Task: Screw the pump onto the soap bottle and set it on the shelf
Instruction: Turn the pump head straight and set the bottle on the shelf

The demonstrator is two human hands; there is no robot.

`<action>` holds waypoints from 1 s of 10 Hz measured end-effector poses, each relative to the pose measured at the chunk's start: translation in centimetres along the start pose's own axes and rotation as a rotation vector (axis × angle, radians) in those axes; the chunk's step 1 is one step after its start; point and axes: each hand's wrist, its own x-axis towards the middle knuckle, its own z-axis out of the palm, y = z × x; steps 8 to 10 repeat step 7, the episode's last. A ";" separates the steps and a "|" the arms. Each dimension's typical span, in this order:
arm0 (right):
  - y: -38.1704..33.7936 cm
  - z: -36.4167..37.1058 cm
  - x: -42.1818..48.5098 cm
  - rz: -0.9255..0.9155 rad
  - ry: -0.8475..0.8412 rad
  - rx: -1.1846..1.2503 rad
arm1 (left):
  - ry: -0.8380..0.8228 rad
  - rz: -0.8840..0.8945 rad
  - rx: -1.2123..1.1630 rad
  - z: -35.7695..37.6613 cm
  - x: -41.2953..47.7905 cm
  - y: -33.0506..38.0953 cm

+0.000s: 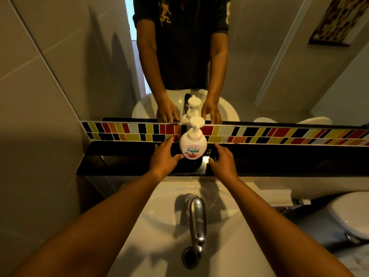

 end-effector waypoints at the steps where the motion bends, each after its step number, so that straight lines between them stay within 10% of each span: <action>1: 1.8 -0.2 -1.0 -0.068 0.081 -0.221 | 0.031 0.030 0.398 0.0 -1.0 -2.3; 4: 3.9 0.4 -1.5 -0.160 -0.046 -0.594 | -0.001 0.080 0.692 0.7 -2.4 -5.0; 10: 2.5 -1.2 -1.5 -0.084 -0.153 -0.530 | -0.079 0.041 0.706 0.3 -2.2 -4.5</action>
